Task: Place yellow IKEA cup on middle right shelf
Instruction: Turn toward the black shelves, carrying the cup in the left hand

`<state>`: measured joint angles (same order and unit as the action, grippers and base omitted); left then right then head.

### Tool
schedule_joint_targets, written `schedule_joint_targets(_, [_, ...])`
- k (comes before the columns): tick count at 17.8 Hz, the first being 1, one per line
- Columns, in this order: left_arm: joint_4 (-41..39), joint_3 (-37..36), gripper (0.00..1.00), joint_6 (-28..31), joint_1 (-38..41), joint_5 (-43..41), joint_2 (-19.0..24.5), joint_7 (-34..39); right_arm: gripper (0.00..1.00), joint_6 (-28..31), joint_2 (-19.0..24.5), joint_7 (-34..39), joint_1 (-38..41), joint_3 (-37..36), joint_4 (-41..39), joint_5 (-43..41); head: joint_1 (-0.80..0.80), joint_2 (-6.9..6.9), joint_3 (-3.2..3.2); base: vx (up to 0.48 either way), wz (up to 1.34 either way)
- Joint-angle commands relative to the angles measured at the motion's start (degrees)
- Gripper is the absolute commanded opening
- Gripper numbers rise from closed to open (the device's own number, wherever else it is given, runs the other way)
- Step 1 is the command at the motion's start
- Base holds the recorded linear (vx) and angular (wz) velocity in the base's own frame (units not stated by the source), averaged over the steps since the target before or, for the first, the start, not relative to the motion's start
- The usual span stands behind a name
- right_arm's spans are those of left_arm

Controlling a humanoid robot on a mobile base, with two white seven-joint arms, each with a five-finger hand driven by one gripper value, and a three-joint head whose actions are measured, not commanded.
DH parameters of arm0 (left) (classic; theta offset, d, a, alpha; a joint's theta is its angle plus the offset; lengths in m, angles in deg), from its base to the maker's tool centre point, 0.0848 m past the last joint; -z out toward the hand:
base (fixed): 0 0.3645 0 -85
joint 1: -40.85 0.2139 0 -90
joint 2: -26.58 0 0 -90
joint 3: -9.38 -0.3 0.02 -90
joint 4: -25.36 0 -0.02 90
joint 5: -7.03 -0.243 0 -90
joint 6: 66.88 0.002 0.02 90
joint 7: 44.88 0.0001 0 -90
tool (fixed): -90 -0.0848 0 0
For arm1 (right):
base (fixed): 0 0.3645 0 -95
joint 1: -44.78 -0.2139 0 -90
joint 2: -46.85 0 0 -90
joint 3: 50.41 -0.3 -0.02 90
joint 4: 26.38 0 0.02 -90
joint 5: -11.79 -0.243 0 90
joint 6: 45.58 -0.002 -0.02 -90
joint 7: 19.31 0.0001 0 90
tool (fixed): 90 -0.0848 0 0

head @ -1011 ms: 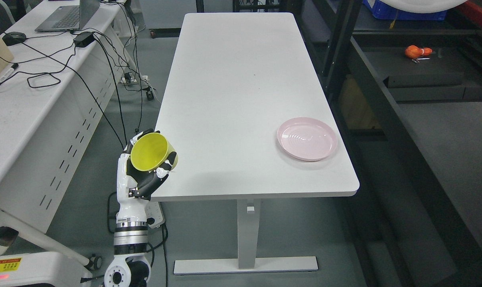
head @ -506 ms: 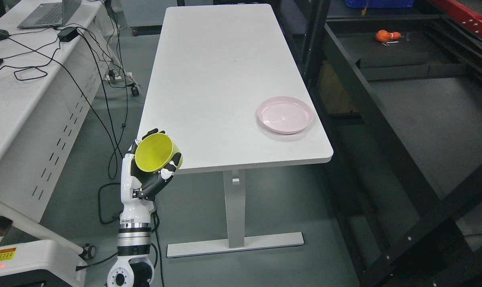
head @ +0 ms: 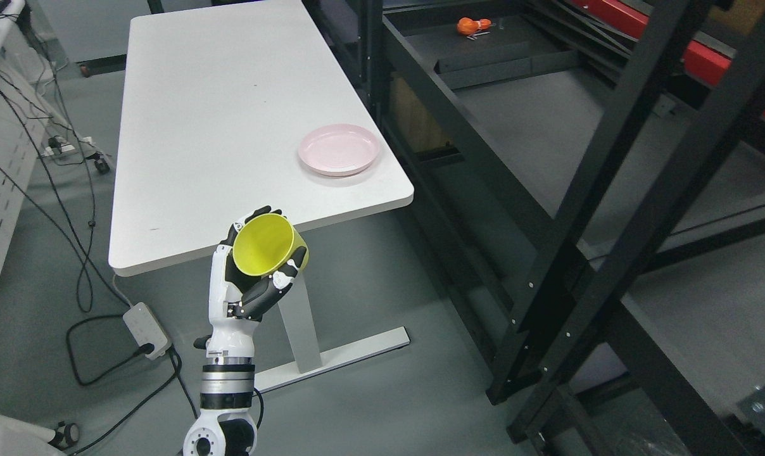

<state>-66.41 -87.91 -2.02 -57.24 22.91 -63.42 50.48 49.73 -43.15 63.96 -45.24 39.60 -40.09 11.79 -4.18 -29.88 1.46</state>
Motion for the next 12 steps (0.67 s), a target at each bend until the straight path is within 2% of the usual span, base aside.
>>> schedule_joint_targets(1, [-0.2,-6.2,0.02,-1.9,0.0,0.0,1.0,0.0,0.99,0.0,-1.0,0.0,0.8,1.0,0.0,-1.4,0.00,0.00,0.00,-0.162,-0.39])
schedule_joint_targets(6, [-0.2,-13.6,0.02,-3.9,-0.2,0.0,1.0,0.0,0.99,0.0,-1.0,0.0,0.8,1.0,0.0,-1.4,0.00,0.00,0.00,-0.142,-0.38])
schedule_joint_targets(12, [-0.1,-14.0,0.02,-4.2,-0.9,0.0,1.0,0.0,0.99,0.0,-1.0,0.0,0.8,1.0,0.0,-1.4,0.00,0.00,0.00,-0.155,-0.38])
